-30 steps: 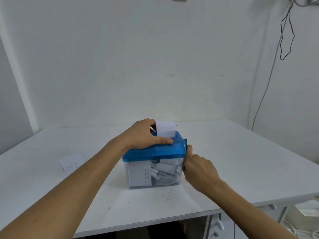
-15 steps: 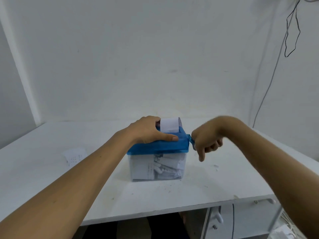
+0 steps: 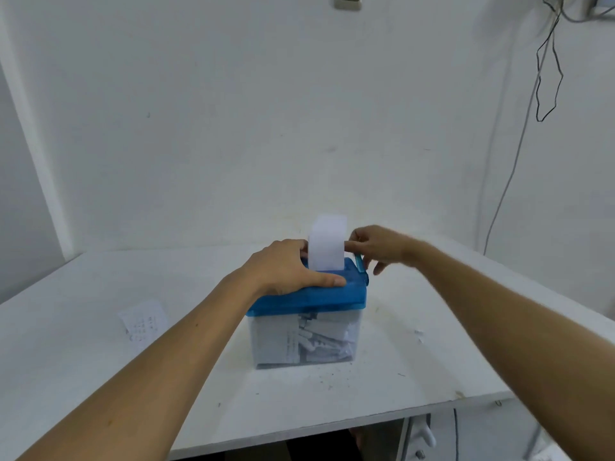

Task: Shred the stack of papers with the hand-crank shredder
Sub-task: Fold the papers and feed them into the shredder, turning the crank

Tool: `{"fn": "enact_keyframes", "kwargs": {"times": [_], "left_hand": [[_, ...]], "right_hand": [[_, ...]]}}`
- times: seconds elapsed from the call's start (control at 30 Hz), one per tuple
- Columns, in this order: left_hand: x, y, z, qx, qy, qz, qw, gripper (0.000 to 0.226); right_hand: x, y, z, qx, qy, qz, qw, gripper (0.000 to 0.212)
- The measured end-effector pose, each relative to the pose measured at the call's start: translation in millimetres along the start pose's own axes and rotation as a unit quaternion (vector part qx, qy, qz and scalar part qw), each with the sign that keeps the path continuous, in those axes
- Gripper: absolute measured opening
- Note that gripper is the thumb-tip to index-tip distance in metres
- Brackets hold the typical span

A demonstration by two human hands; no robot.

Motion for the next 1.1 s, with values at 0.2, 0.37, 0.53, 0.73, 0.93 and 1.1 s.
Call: {"fn": "enact_keyframes", "kwargs": {"times": [0.2, 0.37, 0.53, 0.73, 0.93, 1.1], "left_hand": [[0, 2, 1, -0.002, -0.018, 0.013, 1.000, 0.091], [-3, 5, 7, 0.018, -0.073, 0.022, 0.997, 0.085], [-2, 6, 9, 0.018, -0.063, 0.019, 0.998, 0.083], [-2, 7, 11, 0.018, -0.058, 0.010, 0.998, 0.077], [-1, 7, 12, 0.011, -0.063, 0.010, 0.998, 0.073], [-1, 6, 9, 0.017, -0.055, 0.015, 0.998, 0.089]], "right_hand": [[-62, 6, 38, 0.038, -0.116, 0.161, 0.979, 0.022], [-86, 34, 48, -0.031, -0.153, 0.158, 0.975, 0.034], [-80, 68, 42, -0.048, -0.094, 0.075, 0.992, 0.043], [-47, 104, 15, -0.015, -0.105, 0.083, 0.991, 0.044], [-14, 95, -9, -0.015, 0.013, 0.147, 0.989, 0.053], [8, 62, -20, -0.007, 0.002, 0.282, 0.959, 0.038]]}}
Point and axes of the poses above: each hand's wrist, its own y-axis away from the middle knuckle, its own x-axis out of the back of the hand, z = x × y, the point moved 5 cm from there along -y, towards the middle knuckle, and after that the axes turned 6 degrees about -z, right-handed, at the moved point
